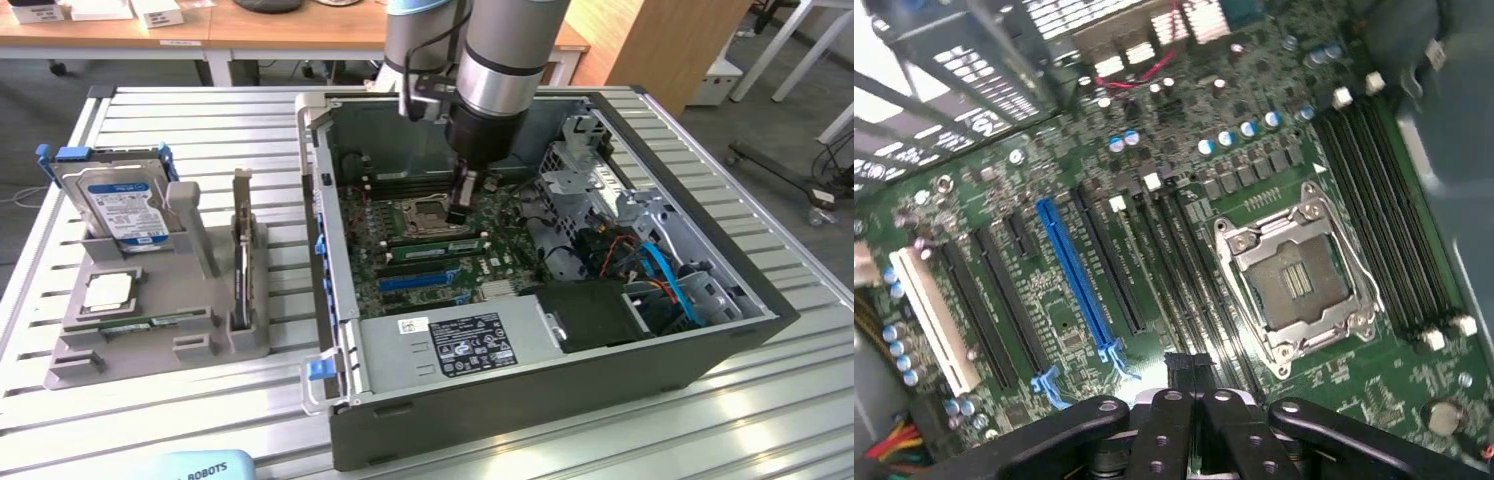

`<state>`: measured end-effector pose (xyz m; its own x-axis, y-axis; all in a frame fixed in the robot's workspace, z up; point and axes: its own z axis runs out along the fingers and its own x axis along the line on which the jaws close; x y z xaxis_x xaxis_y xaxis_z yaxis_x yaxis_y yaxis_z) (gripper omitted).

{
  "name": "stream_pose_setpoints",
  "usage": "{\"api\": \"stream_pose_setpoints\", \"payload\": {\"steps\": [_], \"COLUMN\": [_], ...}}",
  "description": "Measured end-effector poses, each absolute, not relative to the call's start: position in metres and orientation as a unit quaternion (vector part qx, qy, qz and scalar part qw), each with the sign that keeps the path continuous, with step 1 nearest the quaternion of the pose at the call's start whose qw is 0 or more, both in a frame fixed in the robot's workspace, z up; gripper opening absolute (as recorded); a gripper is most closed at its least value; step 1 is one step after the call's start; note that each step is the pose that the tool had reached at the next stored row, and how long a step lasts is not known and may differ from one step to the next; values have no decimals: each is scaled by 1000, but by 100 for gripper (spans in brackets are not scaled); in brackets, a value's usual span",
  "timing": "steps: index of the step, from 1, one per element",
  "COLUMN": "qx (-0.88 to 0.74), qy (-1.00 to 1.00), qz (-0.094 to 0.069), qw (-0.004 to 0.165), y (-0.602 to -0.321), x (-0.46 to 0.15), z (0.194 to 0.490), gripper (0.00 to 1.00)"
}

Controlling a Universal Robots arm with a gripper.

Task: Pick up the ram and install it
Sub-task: 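Press down the ram until it locks into place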

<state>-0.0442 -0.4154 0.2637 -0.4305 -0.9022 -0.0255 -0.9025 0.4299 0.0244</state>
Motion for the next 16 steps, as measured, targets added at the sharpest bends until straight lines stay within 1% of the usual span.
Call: {"api": "stream_pose_setpoints", "payload": {"steps": [16], "qx": [-420], "qy": [907], "qz": [16], "qw": [6], "y": [-415], "x": [-44], "z": [263], "gripper": [10]}}
